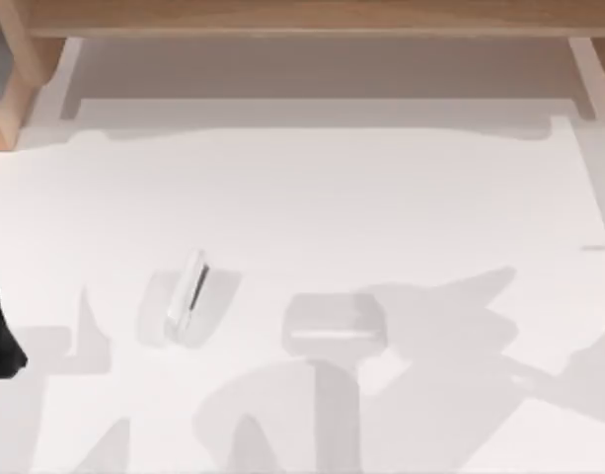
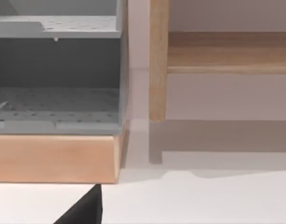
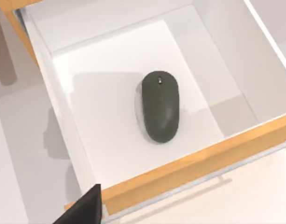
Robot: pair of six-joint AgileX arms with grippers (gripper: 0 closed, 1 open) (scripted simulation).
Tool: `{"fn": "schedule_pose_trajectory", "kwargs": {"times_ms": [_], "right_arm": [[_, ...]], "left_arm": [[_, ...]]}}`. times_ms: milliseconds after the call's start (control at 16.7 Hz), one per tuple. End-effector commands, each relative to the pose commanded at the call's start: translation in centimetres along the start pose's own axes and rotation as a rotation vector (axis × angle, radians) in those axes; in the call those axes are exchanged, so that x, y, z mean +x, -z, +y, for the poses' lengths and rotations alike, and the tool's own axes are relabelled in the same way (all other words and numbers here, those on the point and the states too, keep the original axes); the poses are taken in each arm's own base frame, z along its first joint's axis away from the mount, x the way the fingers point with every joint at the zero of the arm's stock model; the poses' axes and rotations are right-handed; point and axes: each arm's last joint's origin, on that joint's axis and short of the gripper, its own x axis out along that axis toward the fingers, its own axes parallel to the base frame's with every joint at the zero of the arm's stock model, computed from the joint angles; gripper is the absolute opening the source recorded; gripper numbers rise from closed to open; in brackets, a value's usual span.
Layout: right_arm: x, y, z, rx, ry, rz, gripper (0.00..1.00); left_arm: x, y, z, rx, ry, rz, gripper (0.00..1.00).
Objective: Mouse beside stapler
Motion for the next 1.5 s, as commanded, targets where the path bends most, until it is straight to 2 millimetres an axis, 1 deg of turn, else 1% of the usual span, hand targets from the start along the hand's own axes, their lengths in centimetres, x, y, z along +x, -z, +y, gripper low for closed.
{"fn": "schedule_pose_trajectory", "kwargs": {"times_ms": [120,300,420,540,660,780,840,960,1080,1200,1260,1500], "right_arm": [[2.0,-2.2,-0.1,0.0,0.007,0.06,1.0],[5.1,-4.1,-0.6,0.003,0.016,0.165,1.0],[7.9,-5.1,-0.9,0.003,0.017,0.252,1.0],[11.7,-5.9,-0.7,-0.006,0.01,0.334,1.0],[16.2,-6.0,-0.2,-0.021,-0.002,0.418,1.0],[20.3,-5.5,0.2,-0.033,-0.011,0.496,1.0],[22.0,-5.1,0.4,-0.038,-0.015,0.533,1.0],[24.7,-4.3,0.8,-0.044,-0.02,0.589,1.0],[26.7,-3.8,1.1,-0.045,-0.021,0.619,1.0],[27.9,-3.4,1.2,-0.043,-0.021,0.637,1.0],[28.2,-3.3,1.3,-0.043,-0.021,0.643,1.0],[28.3,-3.2,1.3,-0.042,-0.021,0.644,1.0]], "left_arm": [[0.0,0.0,0.0,0.0,0.0,0.0,1.0],[0.0,0.0,0.0,0.0,0.0,0.0,1.0],[0.0,0.0,0.0,0.0,0.0,0.0,1.0],[0.0,0.0,0.0,0.0,0.0,0.0,1.0],[0.0,0.0,0.0,0.0,0.0,0.0,1.0],[0.0,0.0,0.0,0.0,0.0,0.0,1.0],[0.0,0.0,0.0,0.0,0.0,0.0,1.0],[0.0,0.0,0.0,0.0,0.0,0.0,1.0],[0.0,0.0,0.0,0.0,0.0,0.0,1.0],[0.0,0.0,0.0,0.0,0.0,0.0,1.0],[0.0,0.0,0.0,0.0,0.0,0.0,1.0],[0.0,0.0,0.0,0.0,0.0,0.0,1.0]]}}
